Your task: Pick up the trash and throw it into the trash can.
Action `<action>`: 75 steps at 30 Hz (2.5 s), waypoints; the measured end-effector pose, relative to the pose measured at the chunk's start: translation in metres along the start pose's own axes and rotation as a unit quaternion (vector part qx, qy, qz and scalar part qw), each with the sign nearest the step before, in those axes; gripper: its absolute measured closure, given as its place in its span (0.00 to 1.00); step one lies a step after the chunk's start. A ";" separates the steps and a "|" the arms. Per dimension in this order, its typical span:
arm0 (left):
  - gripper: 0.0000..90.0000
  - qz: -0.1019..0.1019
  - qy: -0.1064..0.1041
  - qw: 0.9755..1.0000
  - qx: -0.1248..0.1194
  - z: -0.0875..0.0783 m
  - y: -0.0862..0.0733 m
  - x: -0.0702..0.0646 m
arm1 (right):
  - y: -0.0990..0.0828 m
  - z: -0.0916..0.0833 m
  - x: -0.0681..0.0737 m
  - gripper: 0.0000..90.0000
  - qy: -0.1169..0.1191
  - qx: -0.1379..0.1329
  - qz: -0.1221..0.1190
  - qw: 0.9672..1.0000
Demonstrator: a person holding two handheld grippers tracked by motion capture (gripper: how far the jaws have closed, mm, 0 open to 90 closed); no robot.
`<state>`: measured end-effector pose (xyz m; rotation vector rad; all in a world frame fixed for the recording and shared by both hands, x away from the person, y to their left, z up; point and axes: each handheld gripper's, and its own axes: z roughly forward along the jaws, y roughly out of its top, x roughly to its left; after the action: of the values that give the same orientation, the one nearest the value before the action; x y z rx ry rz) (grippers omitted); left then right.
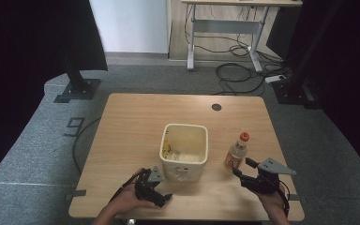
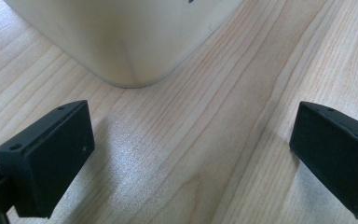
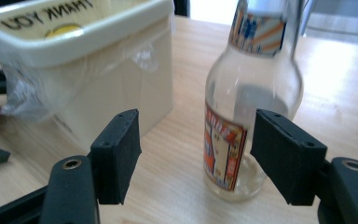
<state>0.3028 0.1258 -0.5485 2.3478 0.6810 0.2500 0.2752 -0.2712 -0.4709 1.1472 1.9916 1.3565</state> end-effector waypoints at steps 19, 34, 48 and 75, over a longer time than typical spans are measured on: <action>0.00 0.000 0.000 1.000 0.000 0.000 0.000 0.000 | 0.027 -0.002 0.006 0.36 0.001 -0.034 -0.007 0.999; 0.00 -0.001 0.000 1.000 0.000 0.000 0.000 0.000 | 0.046 0.005 0.013 0.36 0.007 -0.060 -0.009 0.998; 0.00 -0.001 -0.001 1.000 0.001 0.000 0.000 0.000 | 0.051 0.016 0.016 0.37 0.007 -0.057 -0.011 0.998; 0.00 -0.001 -0.001 1.000 0.000 0.000 0.000 0.000 | 0.042 0.007 -0.024 0.38 -0.043 -0.059 0.025 0.997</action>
<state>0.3028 0.1257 -0.5484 2.3476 0.6822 0.2473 0.3087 -0.2809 -0.4374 1.1866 1.8088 1.4068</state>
